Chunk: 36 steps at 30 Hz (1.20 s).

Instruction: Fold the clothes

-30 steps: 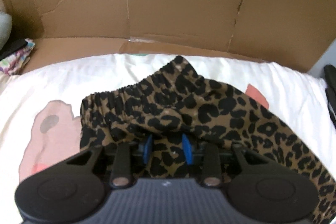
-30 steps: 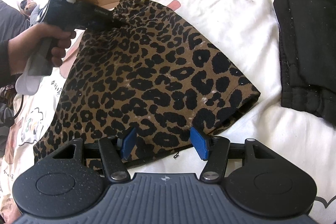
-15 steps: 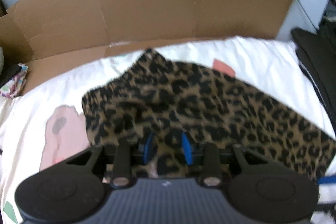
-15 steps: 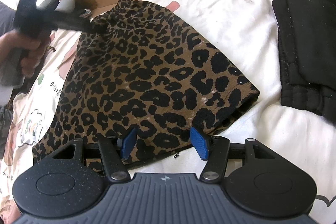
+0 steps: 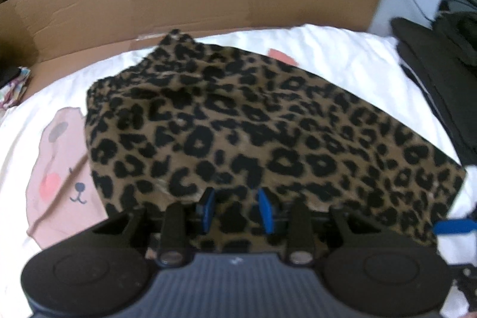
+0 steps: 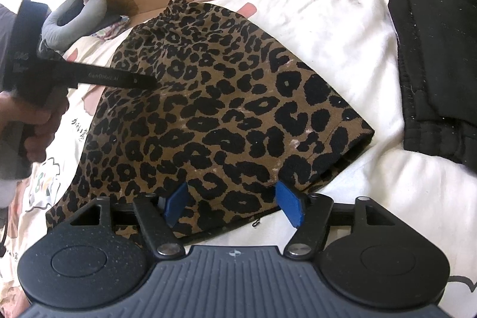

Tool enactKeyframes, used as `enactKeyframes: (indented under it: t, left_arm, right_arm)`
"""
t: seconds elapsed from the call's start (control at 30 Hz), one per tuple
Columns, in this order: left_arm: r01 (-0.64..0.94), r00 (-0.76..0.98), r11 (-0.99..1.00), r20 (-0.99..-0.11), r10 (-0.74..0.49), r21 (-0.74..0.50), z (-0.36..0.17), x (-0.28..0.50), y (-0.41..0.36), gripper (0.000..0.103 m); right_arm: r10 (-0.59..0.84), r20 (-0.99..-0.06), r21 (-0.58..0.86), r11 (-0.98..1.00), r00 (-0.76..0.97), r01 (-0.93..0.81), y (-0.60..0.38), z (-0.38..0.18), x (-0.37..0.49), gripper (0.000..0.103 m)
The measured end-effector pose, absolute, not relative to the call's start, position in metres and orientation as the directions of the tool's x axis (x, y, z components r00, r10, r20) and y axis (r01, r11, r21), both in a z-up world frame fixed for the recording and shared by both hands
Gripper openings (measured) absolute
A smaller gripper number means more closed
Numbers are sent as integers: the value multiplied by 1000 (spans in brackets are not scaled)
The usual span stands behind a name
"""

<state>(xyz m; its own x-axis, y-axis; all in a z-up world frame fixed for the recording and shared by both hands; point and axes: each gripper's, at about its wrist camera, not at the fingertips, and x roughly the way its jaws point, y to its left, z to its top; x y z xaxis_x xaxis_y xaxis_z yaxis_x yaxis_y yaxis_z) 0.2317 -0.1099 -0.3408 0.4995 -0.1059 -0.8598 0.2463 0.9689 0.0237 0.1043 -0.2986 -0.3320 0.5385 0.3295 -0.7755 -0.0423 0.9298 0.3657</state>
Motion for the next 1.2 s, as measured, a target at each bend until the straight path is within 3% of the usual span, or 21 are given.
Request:
enactKeyframes:
  t: [0.33,0.77,1.2]
  left_arm:
    - [270,465,963,-877,-119,12,-351,201,-130,40]
    - [245,387,967,-906,-168,-74,-314,172,-115,47]
    - [198,393,979,-912,-119,-42,-278,125,-67,49]
  right_arm:
    - [337,-766,382,924,547,-33,-302,-332,104,73]
    - [338,-763,446,893,551,69,-311,-326,109,72]
    - [360,-684,455,891,634,-15,-314,-298,105,73]
